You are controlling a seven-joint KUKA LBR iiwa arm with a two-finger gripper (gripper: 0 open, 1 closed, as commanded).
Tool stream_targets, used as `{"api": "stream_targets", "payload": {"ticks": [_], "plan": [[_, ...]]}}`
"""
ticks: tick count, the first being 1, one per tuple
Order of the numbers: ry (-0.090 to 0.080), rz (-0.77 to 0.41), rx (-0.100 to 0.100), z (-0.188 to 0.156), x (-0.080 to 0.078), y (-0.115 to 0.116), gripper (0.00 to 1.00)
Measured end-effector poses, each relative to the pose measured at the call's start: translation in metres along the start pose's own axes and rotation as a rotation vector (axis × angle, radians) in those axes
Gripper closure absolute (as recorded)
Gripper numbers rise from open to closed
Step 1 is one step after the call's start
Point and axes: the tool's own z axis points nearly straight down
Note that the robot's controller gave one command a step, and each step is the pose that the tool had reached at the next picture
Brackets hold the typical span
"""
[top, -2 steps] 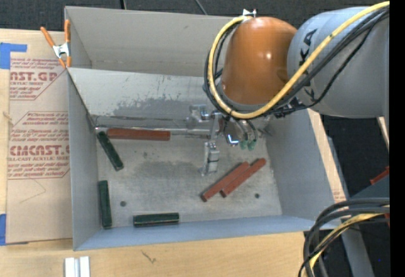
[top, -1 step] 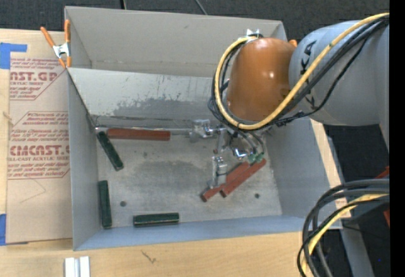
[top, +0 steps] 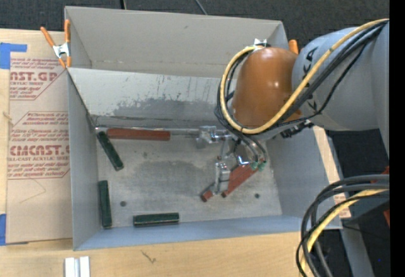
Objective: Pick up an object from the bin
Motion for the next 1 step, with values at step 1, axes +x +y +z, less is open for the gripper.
{"api": "stream_targets", "payload": {"ticks": [1], "plan": [[-0.004,-0.353,0.000,0.0563,0.0294,-0.0326,1.00]]}}
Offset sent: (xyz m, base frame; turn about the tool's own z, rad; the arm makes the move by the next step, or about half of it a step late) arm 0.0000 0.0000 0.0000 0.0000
